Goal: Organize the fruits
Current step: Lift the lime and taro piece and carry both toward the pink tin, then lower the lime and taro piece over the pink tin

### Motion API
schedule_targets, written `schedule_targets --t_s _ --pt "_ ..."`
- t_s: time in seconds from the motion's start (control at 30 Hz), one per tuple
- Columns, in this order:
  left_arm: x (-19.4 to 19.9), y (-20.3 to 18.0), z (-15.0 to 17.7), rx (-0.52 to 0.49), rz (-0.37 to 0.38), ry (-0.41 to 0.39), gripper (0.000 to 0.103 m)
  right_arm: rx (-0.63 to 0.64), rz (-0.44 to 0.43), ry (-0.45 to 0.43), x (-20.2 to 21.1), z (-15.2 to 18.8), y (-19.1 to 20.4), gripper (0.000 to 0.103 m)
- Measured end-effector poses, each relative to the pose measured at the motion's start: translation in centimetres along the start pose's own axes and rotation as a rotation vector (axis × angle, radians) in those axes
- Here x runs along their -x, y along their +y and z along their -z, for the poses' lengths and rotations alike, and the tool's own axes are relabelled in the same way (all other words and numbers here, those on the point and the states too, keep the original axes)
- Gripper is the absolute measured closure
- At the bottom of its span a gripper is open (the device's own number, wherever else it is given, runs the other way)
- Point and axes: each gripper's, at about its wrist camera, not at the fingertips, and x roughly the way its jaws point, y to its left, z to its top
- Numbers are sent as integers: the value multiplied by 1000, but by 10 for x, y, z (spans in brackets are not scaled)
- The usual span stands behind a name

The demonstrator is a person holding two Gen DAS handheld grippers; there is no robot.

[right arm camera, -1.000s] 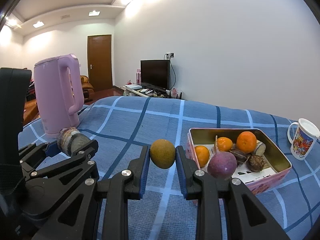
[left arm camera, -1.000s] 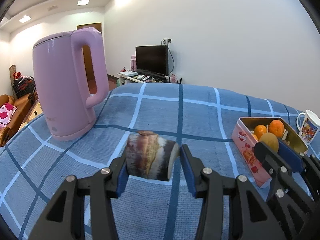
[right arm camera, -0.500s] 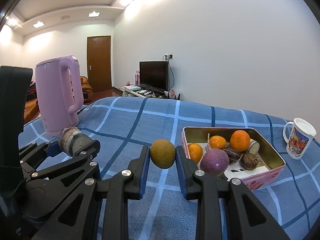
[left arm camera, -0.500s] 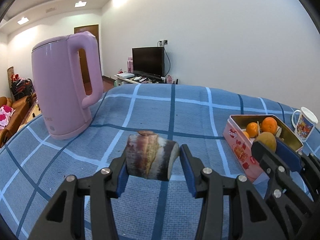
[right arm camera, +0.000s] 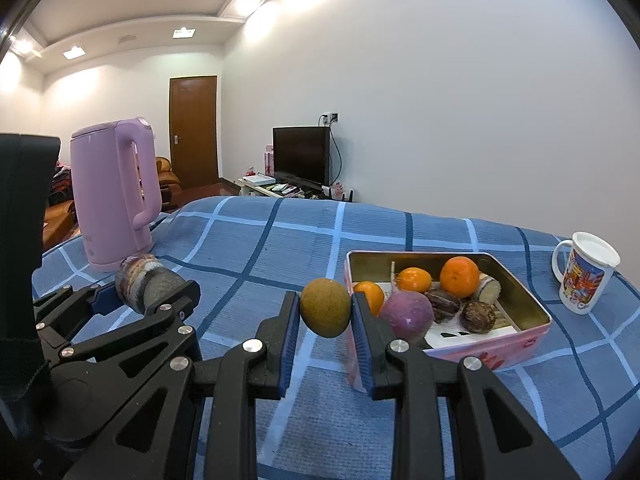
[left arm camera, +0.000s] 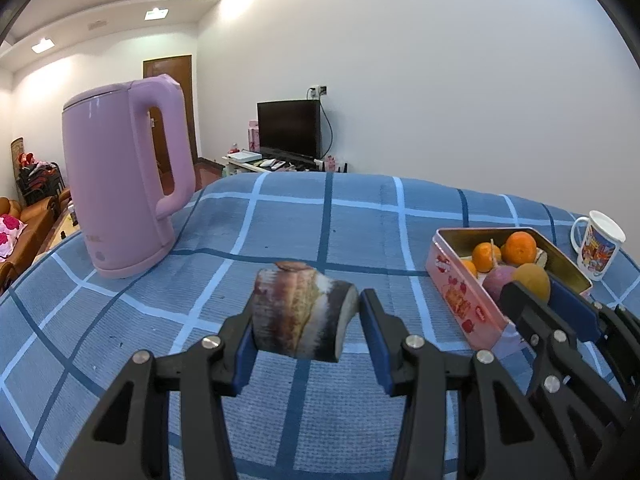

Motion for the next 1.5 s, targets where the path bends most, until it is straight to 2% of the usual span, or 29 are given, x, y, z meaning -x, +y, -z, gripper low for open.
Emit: schedule_targets --t_s 0.33,0.97,1.5 --pt "6 -12 2 -13 5 -8 54 -2 19 -11 9 4 -12 75" --pt "17 -52 8 -57 59 -17 54 -9 63 -22 19 10 -45 75" --pt "14 -99 9 -101 126 11 54 -30 161 -21 24 13 -103 75"
